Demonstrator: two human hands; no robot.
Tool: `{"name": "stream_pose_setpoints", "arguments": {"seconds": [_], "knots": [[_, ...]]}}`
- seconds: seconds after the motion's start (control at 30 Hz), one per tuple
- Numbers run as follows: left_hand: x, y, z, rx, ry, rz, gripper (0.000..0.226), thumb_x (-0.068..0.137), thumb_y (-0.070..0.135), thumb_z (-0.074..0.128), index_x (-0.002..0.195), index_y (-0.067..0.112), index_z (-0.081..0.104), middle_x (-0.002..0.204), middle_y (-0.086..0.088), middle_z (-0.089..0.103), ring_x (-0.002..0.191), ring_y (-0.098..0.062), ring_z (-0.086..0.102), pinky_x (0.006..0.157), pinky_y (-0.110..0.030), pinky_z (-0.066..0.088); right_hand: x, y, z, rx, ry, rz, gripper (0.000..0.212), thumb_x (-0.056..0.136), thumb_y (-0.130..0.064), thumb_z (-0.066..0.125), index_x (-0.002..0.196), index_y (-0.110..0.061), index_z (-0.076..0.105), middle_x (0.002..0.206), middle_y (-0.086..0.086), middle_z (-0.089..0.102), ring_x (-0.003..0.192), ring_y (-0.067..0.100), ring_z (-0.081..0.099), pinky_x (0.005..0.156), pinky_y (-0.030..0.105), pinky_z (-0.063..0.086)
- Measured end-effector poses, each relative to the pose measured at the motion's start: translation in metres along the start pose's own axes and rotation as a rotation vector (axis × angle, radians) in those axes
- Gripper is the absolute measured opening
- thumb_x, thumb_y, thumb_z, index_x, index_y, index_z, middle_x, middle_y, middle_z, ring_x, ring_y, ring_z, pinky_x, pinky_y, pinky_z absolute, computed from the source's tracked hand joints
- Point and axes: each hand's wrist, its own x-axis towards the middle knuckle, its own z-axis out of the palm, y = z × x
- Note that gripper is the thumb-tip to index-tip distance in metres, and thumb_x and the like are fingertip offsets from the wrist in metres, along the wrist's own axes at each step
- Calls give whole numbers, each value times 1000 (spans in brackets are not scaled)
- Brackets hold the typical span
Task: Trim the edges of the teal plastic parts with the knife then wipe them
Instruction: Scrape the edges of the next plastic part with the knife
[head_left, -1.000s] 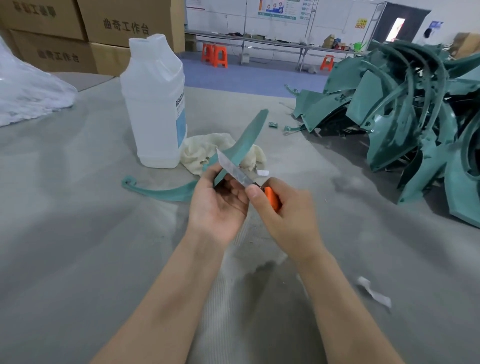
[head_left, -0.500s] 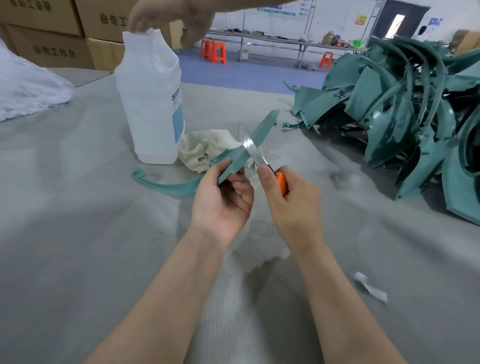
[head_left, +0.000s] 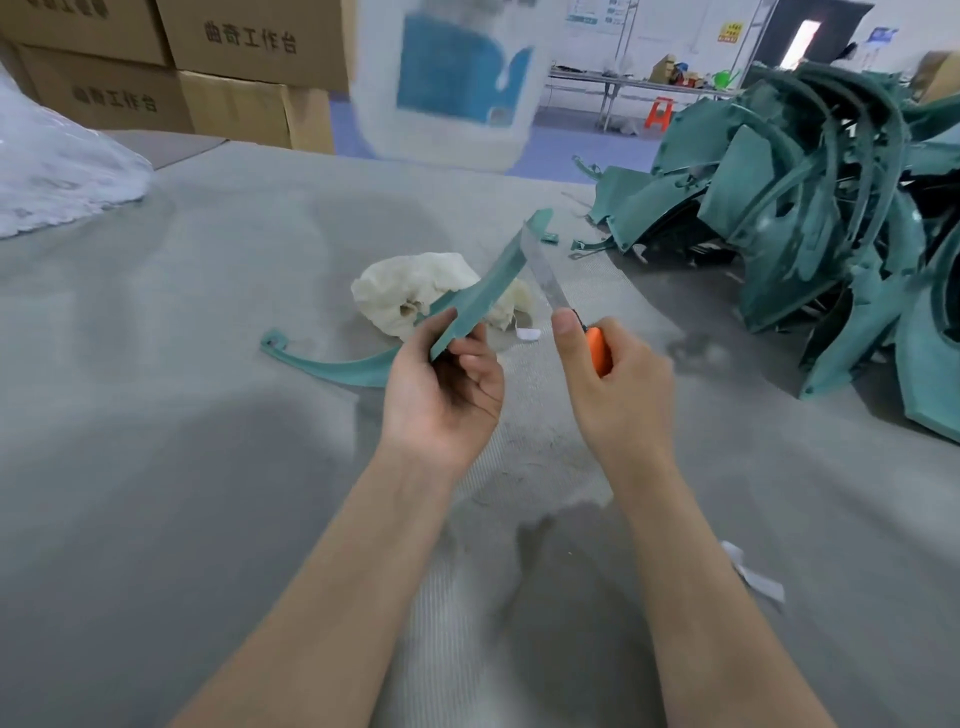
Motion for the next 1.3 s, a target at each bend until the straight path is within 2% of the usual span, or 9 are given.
{"name": "stream_pose_setpoints", "arguments": {"seconds": [0.07, 0.17, 0.3, 0.4, 0.47, 0.6, 0.87, 1.17, 1.3], "knots": [[0, 2, 0, -2, -8, 7, 17, 79, 13, 55, 89, 1, 61, 58, -4, 61, 35, -3, 50, 34, -12, 40, -8, -6, -1, 59, -38, -67, 58, 82, -71, 42, 59, -20, 31, 47, -8, 27, 45, 11, 32, 46, 20, 25], [-1, 3, 1, -25, -30, 42, 16, 70, 12, 61, 75, -2, 66, 56, -2, 59, 36, -3, 51, 35, -12, 42, -17, -16, 2, 76, -110, -186, 52, 81, -69, 43, 59, -23, 35, 46, -7, 29, 45, 13, 34, 47, 20, 25], [2, 5, 1, 26, 9, 84, 14, 68, 15, 61, 62, 4, 67, 49, 6, 46, 41, -3, 45, 54, -10, 39, -22, -23, 8, 117, -164, -235, 62, 79, -67, 45, 65, -6, 50, 48, -8, 29, 46, 16, 34, 47, 38, 35], [1, 4, 0, 51, -6, 69, 10, 69, 18, 61, 68, 8, 63, 49, 8, 45, 39, -2, 43, 50, -8, 37, -23, -23, 8, 88, -161, -249, 67, 79, -67, 45, 68, -2, 53, 48, -7, 29, 47, 19, 35, 49, 42, 37], [-1, 3, 1, 37, -28, 37, 10, 68, 17, 60, 71, 7, 60, 47, 8, 45, 35, -2, 43, 42, -8, 38, -23, -22, 8, 99, -153, -235, 65, 79, -66, 45, 66, -2, 51, 48, -7, 30, 47, 18, 34, 49, 42, 36], [-2, 1, 4, -24, -45, 10, 20, 70, 12, 58, 61, -4, 67, 47, 1, 53, 34, -3, 48, 34, -10, 38, -20, -20, 8, 94, -130, -169, 66, 77, -70, 43, 65, -5, 50, 46, -8, 31, 47, 16, 34, 50, 37, 35], [-2, 5, 5, -22, -42, -43, 20, 70, 11, 58, 61, -6, 64, 49, -3, 55, 32, -4, 50, 31, -12, 38, -18, -17, 9, 87, -92, -159, 61, 77, -70, 44, 60, -11, 43, 45, -7, 28, 44, 14, 30, 50, 29, 28], [-2, 6, 5, 25, -63, -68, 24, 74, 12, 54, 60, -4, 64, 47, -1, 52, 32, -3, 50, 32, -11, 38, -17, -14, 12, 58, -75, -151, 69, 76, -73, 41, 63, -6, 46, 45, -6, 30, 46, 15, 32, 49, 30, 29], [-2, 4, 3, 41, -81, -102, 11, 73, 12, 57, 74, 1, 58, 48, 1, 50, 33, -3, 48, 32, -11, 38, -11, -11, 10, 95, -38, -90, 59, 78, -73, 41, 57, -18, 34, 44, -6, 29, 46, 13, 30, 48, 25, 24]]}}
